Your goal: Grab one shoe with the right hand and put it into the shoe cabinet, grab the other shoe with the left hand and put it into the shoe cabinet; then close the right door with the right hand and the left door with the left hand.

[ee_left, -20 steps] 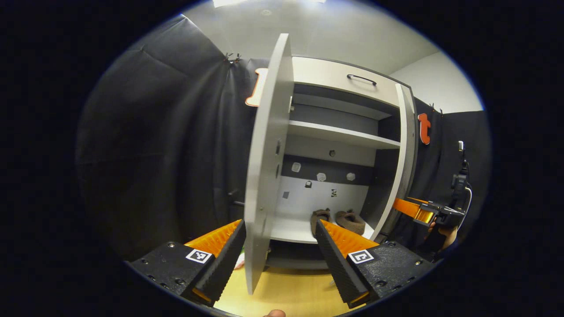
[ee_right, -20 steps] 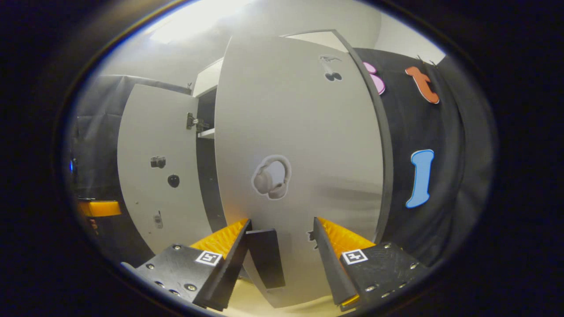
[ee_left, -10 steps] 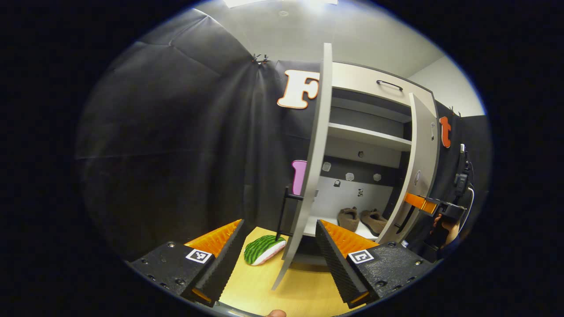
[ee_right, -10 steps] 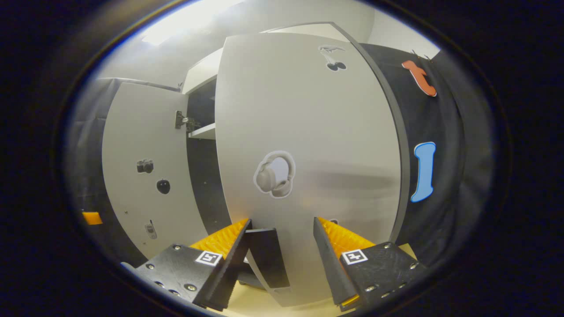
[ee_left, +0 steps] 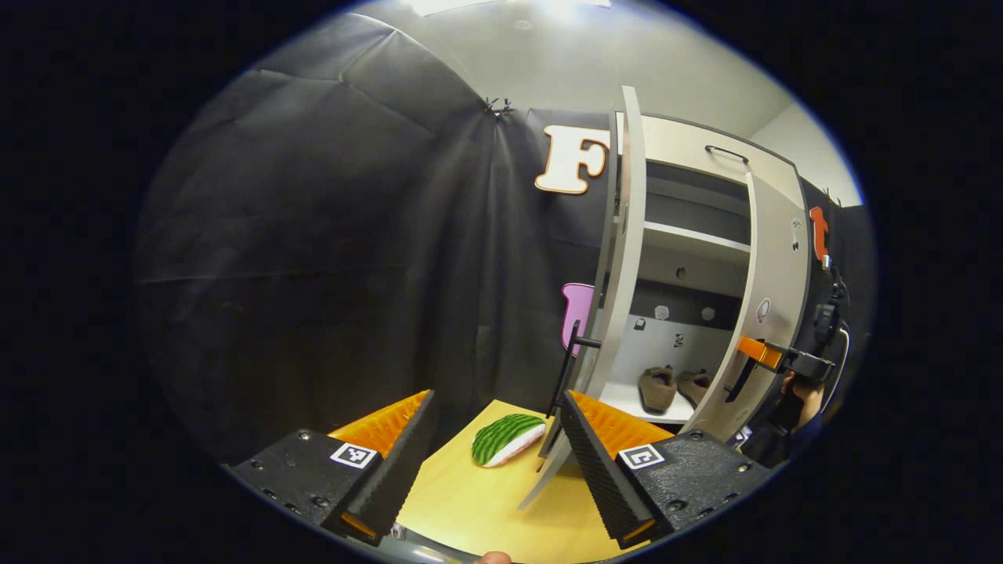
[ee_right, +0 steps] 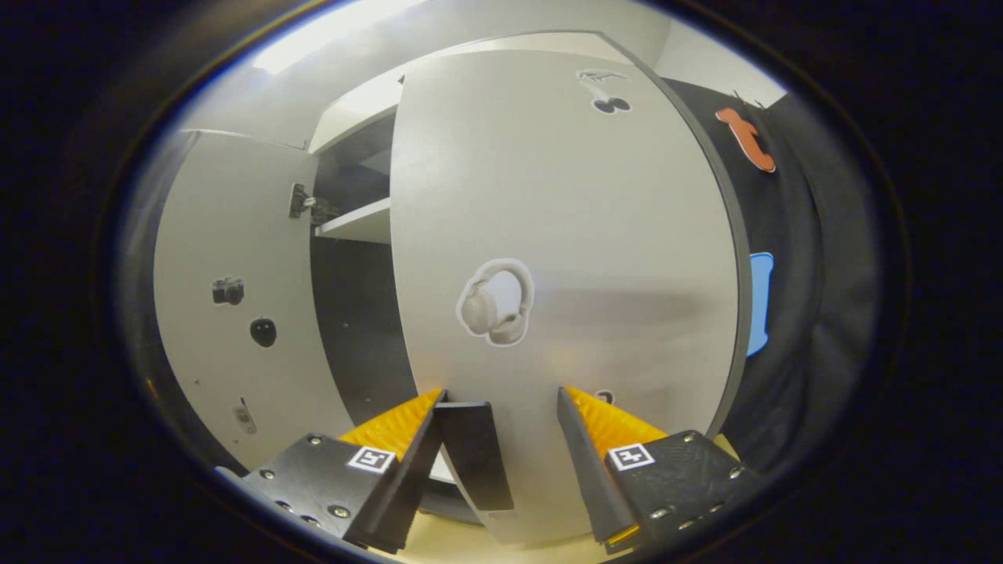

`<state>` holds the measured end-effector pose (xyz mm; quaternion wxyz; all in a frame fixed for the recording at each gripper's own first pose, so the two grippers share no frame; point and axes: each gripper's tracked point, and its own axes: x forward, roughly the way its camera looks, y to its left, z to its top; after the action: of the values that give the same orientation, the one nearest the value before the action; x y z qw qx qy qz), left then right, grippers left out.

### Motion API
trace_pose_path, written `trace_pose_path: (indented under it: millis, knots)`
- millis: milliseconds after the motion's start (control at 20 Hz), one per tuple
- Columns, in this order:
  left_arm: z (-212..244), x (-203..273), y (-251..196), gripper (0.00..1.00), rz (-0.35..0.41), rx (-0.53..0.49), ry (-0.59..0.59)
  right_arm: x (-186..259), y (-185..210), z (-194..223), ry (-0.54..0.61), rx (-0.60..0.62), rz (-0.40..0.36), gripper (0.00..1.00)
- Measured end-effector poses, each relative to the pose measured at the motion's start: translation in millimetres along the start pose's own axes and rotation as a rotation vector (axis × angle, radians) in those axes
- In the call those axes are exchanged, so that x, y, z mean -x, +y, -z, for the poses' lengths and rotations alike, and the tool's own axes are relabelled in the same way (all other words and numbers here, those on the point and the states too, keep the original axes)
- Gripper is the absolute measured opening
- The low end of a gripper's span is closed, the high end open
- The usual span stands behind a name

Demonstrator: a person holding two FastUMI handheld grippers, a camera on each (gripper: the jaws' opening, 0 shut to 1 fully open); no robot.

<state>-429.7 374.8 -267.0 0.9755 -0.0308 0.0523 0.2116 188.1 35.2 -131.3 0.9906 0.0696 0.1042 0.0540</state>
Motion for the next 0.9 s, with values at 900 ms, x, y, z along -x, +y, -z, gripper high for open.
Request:
trace_pose_path:
  millis: [900]
  knots:
    - [5, -7, -8, 1.00, 0.027, -0.003, 0.005, -9, 7, 12, -0.017, 0.072, 0.020, 0.86]
